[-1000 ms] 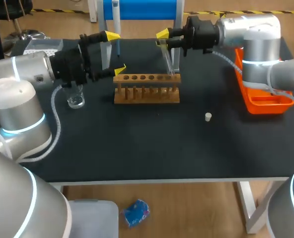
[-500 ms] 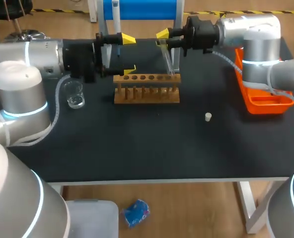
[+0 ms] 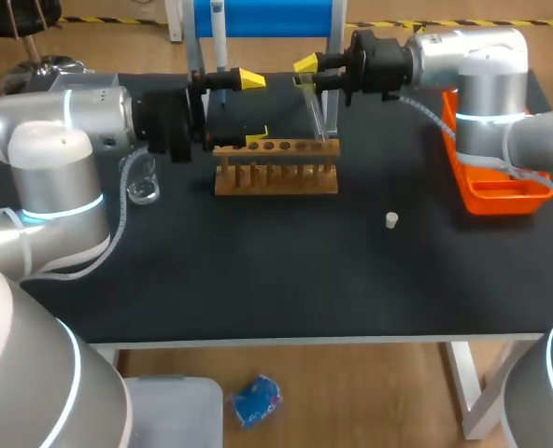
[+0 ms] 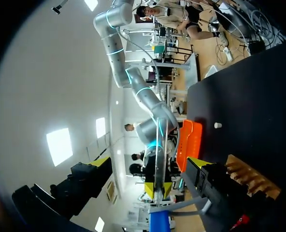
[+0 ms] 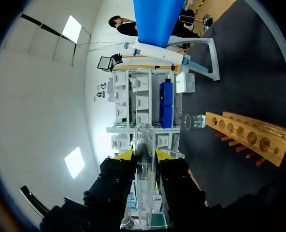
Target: Invert the test tube, pick up the pipette, mount the tip to pipette, aspirate from beaker and dispense into the tube, eject the tip, return the pipette, and cap with the stopper.
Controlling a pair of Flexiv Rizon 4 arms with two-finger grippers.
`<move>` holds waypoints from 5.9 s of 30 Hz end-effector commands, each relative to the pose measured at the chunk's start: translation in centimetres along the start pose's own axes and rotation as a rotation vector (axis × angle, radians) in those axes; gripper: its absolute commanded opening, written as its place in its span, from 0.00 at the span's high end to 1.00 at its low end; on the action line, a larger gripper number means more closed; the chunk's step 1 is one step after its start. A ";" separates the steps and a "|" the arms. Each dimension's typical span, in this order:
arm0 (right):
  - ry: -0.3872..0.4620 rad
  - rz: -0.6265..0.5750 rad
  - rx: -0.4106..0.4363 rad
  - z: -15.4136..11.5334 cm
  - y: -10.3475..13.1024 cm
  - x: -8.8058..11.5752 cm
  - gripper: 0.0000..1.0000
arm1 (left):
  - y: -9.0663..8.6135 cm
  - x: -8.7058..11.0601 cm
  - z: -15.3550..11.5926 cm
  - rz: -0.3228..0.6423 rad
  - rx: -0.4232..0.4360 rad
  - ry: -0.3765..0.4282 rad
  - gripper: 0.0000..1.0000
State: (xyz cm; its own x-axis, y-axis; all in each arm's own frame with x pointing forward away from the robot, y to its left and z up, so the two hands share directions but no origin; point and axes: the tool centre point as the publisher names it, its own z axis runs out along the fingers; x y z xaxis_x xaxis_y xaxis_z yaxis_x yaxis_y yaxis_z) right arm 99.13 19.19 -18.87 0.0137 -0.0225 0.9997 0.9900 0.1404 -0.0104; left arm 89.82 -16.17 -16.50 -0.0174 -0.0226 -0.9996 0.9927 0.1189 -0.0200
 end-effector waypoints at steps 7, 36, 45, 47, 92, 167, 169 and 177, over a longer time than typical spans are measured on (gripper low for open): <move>-0.004 0.000 -0.001 0.0 -0.1 0.1 1.00 | -0.9 0.8 2.8 0.005 0.052 0.021 0.00; -0.004 0.000 -0.001 0.0 -0.1 0.1 1.00 | -1.5 1.6 9.4 0.016 0.194 0.035 0.00; -0.004 0.000 -0.001 0.0 -0.1 0.1 1.00 | -1.3 1.4 9.6 0.017 0.203 0.036 0.51; -0.004 0.000 -0.001 0.0 -0.1 0.1 1.00 | -1.2 1.4 9.7 0.016 0.203 0.038 0.51; 0.008 -0.131 -0.022 -1.2 0.0 0.3 0.00 | -1.5 1.4 10.1 0.015 0.211 0.051 1.00; -0.495 -1.474 0.143 -8.3 -1.1 -8.5 0.00 | -1.5 1.4 10.1 0.015 0.211 0.051 1.00; -0.482 -1.485 0.133 -8.7 -1.1 -8.8 0.00 | -1.5 1.4 10.1 0.015 0.211 0.051 1.00; -0.452 -1.529 0.114 -9.8 -1.3 -9.5 0.00 | -1.5 1.4 10.1 0.015 0.211 0.051 1.00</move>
State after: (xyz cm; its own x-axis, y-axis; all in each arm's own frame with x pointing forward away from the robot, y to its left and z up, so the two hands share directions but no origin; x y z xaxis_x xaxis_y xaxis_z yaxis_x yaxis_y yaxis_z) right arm 99.08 9.93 -28.30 -0.9970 0.0766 -0.0050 0.0216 0.3421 0.9394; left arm 89.54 -26.35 -17.68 -0.0048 0.0283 -0.9996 0.9959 -0.0907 -0.0074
